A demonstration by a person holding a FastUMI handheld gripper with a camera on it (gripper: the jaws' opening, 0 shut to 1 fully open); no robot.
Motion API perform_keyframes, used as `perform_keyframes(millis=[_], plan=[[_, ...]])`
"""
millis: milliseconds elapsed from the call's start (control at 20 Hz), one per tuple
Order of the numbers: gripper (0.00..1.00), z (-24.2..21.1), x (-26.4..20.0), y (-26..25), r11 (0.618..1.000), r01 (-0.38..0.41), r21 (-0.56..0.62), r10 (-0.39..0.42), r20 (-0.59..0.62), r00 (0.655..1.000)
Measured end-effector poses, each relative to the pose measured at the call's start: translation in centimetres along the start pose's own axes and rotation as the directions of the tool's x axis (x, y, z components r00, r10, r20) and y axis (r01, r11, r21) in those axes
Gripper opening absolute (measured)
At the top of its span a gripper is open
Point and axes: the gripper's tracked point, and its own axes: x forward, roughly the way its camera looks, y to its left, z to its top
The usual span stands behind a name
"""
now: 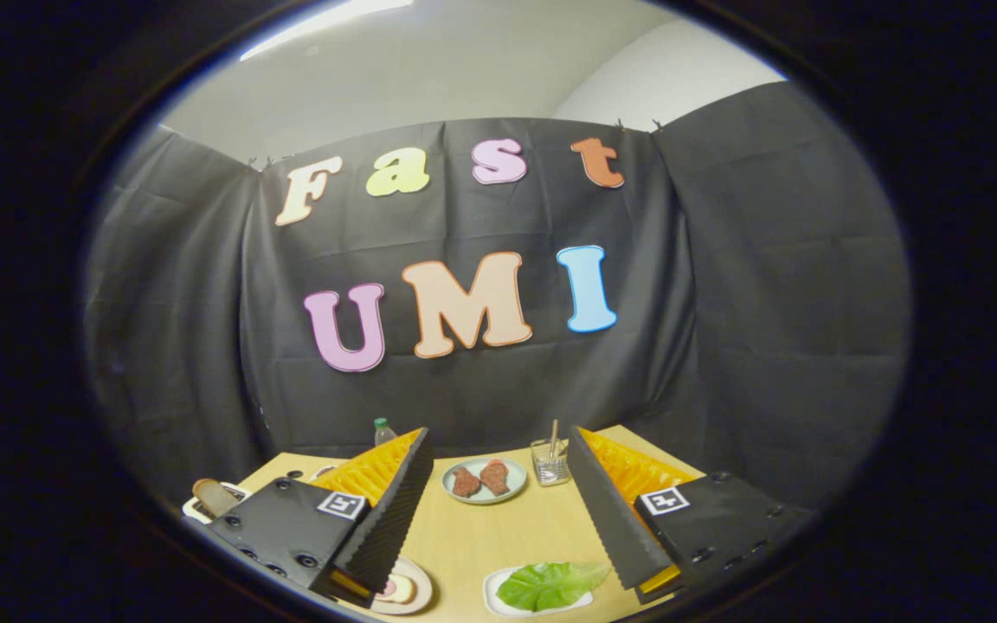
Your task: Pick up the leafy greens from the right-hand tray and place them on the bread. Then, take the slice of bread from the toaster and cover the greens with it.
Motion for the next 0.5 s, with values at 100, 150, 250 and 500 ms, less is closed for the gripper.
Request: perform_keyframes(millis=[100, 150, 250, 500], plan=[[0.98, -0.3, 0.0, -0.1, 1.000, 0.006, -0.007, -0.006, -0.008, 1.000], [0.98, -0.4, 0.0, -0.2, 1.000, 0.007, -0.011, -0.007, -0.013, 1.000], [0.98, -0.6, 0.2, -0.3, 1.000, 0.010, -0.021, -0.011, -0.018, 1.000], [0.98, -2.3, 0.4, -1.1, 0.998, -0.011, -0.061, 0.006, -0.074, 0.997]])
